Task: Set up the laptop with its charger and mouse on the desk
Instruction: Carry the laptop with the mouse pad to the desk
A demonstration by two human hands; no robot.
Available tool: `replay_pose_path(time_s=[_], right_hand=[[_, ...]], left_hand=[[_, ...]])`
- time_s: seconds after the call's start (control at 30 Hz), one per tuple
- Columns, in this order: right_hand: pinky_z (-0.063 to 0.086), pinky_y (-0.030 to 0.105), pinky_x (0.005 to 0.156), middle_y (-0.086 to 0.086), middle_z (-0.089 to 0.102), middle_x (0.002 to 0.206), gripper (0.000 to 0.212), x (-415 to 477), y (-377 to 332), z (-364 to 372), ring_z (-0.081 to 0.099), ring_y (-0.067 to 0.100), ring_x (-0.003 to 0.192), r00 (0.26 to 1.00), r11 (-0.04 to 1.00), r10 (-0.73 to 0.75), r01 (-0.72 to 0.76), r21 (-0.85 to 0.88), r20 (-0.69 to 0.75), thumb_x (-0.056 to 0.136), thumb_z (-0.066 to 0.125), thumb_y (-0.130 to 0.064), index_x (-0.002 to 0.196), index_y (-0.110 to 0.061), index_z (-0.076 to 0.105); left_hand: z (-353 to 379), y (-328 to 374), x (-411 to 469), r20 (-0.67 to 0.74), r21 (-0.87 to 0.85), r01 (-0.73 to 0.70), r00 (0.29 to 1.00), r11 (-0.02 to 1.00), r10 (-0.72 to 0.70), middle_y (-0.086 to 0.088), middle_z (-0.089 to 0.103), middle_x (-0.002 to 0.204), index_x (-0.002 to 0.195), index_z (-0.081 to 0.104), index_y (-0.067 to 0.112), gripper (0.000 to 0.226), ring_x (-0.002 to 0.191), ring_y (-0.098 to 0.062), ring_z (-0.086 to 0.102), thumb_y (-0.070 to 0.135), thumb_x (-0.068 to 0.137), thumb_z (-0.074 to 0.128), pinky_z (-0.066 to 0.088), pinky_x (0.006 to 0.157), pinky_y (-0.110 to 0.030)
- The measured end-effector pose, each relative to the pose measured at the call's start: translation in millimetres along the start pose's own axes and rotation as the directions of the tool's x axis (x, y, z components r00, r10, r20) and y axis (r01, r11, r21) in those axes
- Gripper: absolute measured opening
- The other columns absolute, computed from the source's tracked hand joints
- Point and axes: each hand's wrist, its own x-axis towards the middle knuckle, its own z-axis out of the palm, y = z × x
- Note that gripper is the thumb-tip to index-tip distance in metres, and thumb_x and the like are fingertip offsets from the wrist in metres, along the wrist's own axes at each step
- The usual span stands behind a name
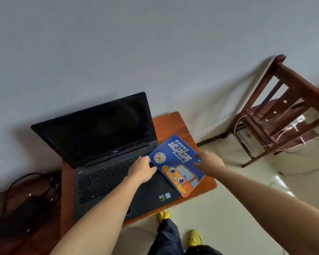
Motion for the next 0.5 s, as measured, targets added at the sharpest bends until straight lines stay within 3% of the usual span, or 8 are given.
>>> replay_pose_path(time_s=[0.07,0.2,0.33,0.5], right_hand=[[0.045,0.026,0.062,0.001,0.064,0.113,0.036,7,4,6,0.057,0.015,0.085,0.998,0.998,0.065,-0.064,0.015,-0.025,0.087,0.061,-0.033,0.121,-0.021,0.056],[0.055,0.031,0.073,0.004,0.057,0.116,0.041,16,18,24,0.059,0.018,0.098,0.983,0.982,0.181,-0.179,0.051,-0.034,0.085,0.062,-0.029,0.124,-0.02,0.052],[0.056,0.034,0.075,0.003,0.059,0.112,0.041,22,23,31,0.06,0.018,0.096,0.969,0.969,0.242,-0.24,0.054,-0.037,0.083,0.066,-0.032,0.119,-0.02,0.052],[0.056,0.033,0.07,0.003,0.062,0.104,0.026,27,18,36,0.061,0.017,0.087,0.955,0.954,0.288,-0.28,0.111,-0.071,0.086,0.061,-0.026,0.11,-0.017,0.054]], left_hand=[[2,1,16,-0.006,0.014,-0.008,1.0,1.0,0.008,-0.006,0.046,0.132,0.128,0.048,0.015,0.043,0.114,-0.026,0.053,0.038,0.092,0.056,0.047,0.084,-0.037],[8,4,41,-0.039,0.057,-0.052,0.998,0.997,0.054,-0.007,0.047,0.129,0.126,0.048,0.015,0.04,0.118,-0.027,0.049,0.033,0.092,0.058,0.05,0.086,-0.043],[12,8,54,-0.107,0.095,-0.077,0.99,0.993,0.087,-0.006,0.05,0.13,0.129,0.047,0.016,0.042,0.121,-0.023,0.048,0.03,0.092,0.059,0.051,0.086,-0.038],[15,15,57,-0.14,-0.038,-0.044,0.989,0.998,0.038,-0.006,0.057,0.123,0.125,0.05,0.015,0.042,0.112,-0.023,0.056,0.026,0.088,0.066,0.052,0.079,-0.035]])
